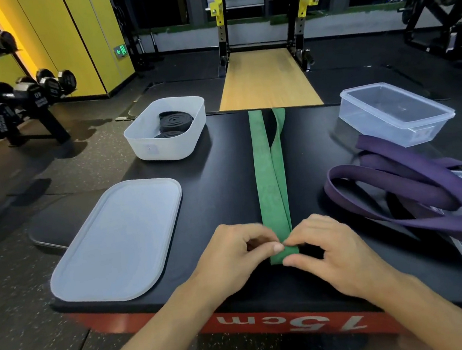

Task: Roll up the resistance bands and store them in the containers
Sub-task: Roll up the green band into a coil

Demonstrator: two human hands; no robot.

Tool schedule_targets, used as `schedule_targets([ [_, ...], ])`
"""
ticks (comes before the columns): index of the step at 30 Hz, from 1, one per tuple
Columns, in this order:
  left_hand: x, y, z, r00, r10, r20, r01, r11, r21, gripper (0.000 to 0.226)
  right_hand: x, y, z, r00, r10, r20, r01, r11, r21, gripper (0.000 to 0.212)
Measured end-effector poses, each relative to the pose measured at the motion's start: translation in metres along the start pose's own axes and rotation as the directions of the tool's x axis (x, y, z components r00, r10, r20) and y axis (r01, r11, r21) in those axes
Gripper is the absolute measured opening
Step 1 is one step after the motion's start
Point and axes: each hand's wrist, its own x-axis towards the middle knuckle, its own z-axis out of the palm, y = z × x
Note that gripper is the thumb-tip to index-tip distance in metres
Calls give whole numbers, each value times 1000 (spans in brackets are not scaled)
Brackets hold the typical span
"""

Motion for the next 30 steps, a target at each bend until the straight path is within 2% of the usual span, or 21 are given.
schedule_targets([
  [3,-1,0,5,995,17,-94,-11,998,62,9,-1,2,5,1000,5,4,-5,1000,-23,25],
  [6,3,-2,6,988,16,-154,6,990,142,11,6,4,6,995,97,-24,-98,994,-43,30],
  [10,3,-3,0,993,114,6,-113,972,205,14,12,7,4,993,103,-53,-107,991,-85,35],
  [13,-2,-7,-5,985,148,86,-169,923,345,41,6,9,11,987,84,-138,-102,986,-131,39],
  [15,0,-8,-5,985,150,89,-173,899,402,47,6,7,15,982,115,-153,-142,973,-182,43],
  [17,2,-10,-3,985,153,85,-174,899,402,47,6,4,15,984,114,-137,-142,966,-214,46],
  [22,5,-12,-8,985,154,79,-173,900,399,46,0,7,2,1000,21,-14,-23,992,-127,52],
  [25,10,-10,-11,985,117,123,-159,892,423,50,13,17,-1,999,-4,32,10,979,-206,43],
  [28,12,-7,-11,986,66,156,-124,909,398,49,17,22,2,1000,-7,26,11,990,-142,37],
  [30,11,-5,-8,990,58,129,-96,946,311,46,17,24,3,1000,-4,29,7,995,-100,36],
])
